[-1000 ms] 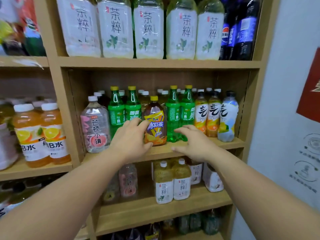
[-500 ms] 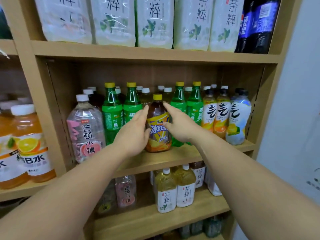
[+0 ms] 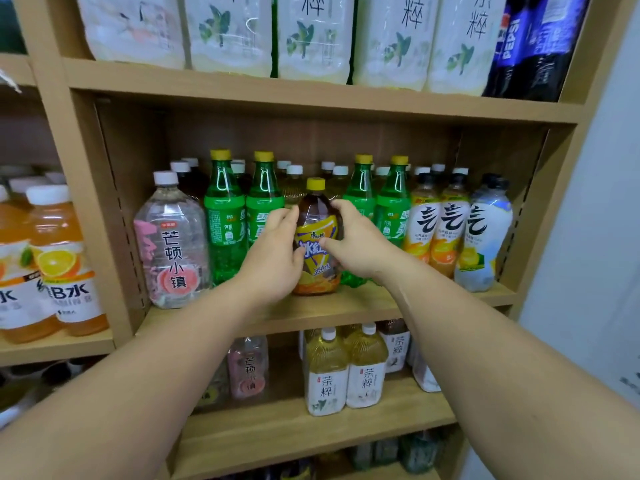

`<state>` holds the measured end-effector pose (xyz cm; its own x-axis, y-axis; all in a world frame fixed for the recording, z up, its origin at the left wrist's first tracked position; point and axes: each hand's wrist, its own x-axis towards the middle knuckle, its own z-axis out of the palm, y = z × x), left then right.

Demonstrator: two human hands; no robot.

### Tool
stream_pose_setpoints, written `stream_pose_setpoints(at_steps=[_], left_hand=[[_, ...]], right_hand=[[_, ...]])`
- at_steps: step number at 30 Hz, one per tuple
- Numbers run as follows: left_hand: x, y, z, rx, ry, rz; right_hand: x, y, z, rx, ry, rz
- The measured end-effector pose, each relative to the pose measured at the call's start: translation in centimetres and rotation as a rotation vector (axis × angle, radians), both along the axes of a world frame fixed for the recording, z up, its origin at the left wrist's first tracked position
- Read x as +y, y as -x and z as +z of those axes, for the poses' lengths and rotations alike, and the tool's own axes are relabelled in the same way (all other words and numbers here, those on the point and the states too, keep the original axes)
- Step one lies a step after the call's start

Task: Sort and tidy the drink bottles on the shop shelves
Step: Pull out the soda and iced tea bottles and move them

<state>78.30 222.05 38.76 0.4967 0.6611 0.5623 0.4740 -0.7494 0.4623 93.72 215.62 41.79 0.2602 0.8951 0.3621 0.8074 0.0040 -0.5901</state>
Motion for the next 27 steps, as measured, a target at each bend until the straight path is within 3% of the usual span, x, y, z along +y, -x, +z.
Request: stream_pose_setpoints(at_steps=[11,20,27], left_hand=[[-1.3,1.6,-1.2,-0.201,-0.13,-0.043],[-2.3,2.6,-1.1,-0.089,0.011,-0.102],[-0.7,3.7,2.7,-0.165,-0.079,0.275]], right_hand=[[-3.2,-0.7,-0.4,-0.156,-0.174,0.047],[-5.8,-2.0,-0.8,-0.188,-0.132,0.125],[-5.3,-3.3,0.6,-0.172,-0.034,0.135]])
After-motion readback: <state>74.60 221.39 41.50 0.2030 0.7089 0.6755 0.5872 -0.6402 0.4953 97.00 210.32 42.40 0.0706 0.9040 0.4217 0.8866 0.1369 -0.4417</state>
